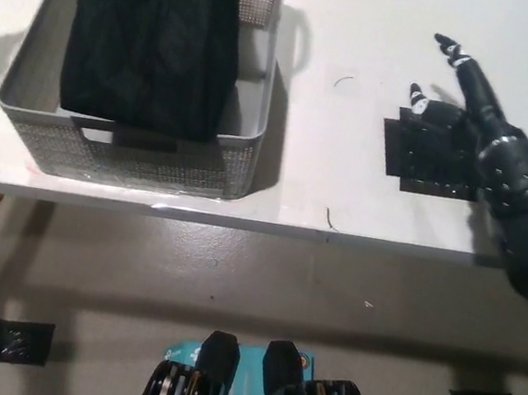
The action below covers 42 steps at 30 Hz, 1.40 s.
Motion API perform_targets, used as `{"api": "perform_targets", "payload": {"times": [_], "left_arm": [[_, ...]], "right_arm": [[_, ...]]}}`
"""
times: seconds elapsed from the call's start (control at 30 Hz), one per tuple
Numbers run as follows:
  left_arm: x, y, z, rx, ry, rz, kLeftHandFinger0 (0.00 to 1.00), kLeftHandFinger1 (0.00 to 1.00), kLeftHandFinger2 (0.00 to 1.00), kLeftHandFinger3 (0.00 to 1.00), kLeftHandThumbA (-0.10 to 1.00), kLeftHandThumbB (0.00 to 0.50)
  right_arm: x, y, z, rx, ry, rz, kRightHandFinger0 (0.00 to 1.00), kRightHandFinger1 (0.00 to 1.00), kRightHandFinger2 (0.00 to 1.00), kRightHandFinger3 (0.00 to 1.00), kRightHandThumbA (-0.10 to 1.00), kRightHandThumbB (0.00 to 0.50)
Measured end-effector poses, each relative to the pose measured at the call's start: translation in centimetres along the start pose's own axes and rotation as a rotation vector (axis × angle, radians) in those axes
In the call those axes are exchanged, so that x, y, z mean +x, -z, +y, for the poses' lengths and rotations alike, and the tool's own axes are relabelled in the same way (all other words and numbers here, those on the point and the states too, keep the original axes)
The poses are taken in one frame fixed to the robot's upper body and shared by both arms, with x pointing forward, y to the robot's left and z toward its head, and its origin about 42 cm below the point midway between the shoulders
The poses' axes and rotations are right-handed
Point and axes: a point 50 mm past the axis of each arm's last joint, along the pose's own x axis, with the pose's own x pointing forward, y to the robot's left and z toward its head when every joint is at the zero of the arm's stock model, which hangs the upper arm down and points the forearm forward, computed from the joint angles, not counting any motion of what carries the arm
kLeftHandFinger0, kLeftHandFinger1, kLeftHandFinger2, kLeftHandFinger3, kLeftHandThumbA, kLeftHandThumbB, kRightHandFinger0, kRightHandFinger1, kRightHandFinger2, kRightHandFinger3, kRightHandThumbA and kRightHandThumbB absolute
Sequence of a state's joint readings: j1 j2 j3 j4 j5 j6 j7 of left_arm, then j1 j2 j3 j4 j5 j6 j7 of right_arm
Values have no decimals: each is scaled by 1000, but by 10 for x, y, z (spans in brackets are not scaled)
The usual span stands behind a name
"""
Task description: Use both hands to pick up a lunch bag on the right hand side and place it into a container on the left hand side
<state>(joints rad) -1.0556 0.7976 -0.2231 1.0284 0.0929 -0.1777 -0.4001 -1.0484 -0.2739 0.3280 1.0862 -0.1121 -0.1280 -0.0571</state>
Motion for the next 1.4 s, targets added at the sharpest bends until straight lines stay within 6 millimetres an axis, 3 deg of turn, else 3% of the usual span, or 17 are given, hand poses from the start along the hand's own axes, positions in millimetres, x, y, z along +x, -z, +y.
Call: {"api": "perform_targets", "payload": {"times": [0.13,0.23,0.3,0.33,0.37,0.47,0.5,0.57,0.73,0.77,0.83,0.93,1.0,1.1,1.13,1.23,1.4], "left_arm": [[-6,-9,4,15,-2,-49,1000,1000,1000,1000,1000,281],[-14,-17,5,30,-10,-100,1000,1000,1000,1000,1000,300],[-21,-19,2,26,-18,-130,1000,1000,1000,1000,1000,303],[-27,-20,-1,22,-24,-156,1000,1000,1000,1000,1000,279],[-30,-20,-3,21,-25,-163,1000,1000,1000,1000,1000,310],[-47,-14,-19,8,-23,-207,1000,1000,1000,1000,1000,326],[-56,-11,-31,1,-13,-228,1000,1000,1000,1000,1000,312],[-66,-6,-49,-22,2,-247,1000,1000,1000,1000,1000,336],[-90,8,-98,-83,55,-275,1000,1000,1000,1000,1000,354],[-103,12,-119,-118,74,-289,1000,1000,1000,1000,1000,335],[-119,14,-141,-161,85,-311,1000,1000,1000,1000,1000,276],[-138,10,-161,-211,85,-354,1000,1000,1000,1000,1000,296],[-162,9,-185,-263,99,-377,1000,1000,1000,1000,1000,344],[-191,5,-212,-330,109,-404,1000,1000,1000,1000,1000,371],[-204,2,-222,-361,113,-417,1000,1000,1000,1000,1000,332],[-238,-9,-252,-478,112,-448,1000,1000,1000,1000,1000,277],[-255,-10,-290,-638,86,-441,1000,1000,1000,1000,1000,200]], "right_arm": [[-6,-1,3,23,-11,-39,1000,1000,1000,1000,673,21],[-15,1,6,56,-10,-71,1000,1000,1000,1000,902,77],[-24,6,8,88,-1,-85,1000,1000,1000,1000,922,72],[-33,13,11,113,5,-90,1000,1000,1000,1000,970,72],[-36,14,12,120,8,-95,1000,1000,1000,1000,998,70],[-56,26,18,168,20,-113,1000,1000,1000,1000,1000,148],[-69,32,22,190,24,-122,1000,1000,1000,1000,1000,161],[-84,39,27,219,25,-132,1000,1000,1000,1000,1000,213],[-117,49,43,277,19,-147,1000,1000,1000,1000,1000,186],[-135,52,51,311,18,-160,1000,1000,1000,1000,1000,183],[-153,54,59,341,16,-171,1000,1000,1000,1000,1000,185],[-179,59,68,384,17,-174,1000,1000,1000,1000,1000,181],[-205,60,75,430,24,-182,1000,1000,1000,1000,1000,217],[-234,59,77,486,37,-201,1000,1000,1000,1000,1000,217],[-244,58,78,510,41,-208,1000,1000,1000,1000,1000,216],[-276,51,83,603,61,-248,1000,1000,1000,1000,1000,195],[-304,49,108,776,59,-248,1000,1000,1000,1000,1000,258]]}}
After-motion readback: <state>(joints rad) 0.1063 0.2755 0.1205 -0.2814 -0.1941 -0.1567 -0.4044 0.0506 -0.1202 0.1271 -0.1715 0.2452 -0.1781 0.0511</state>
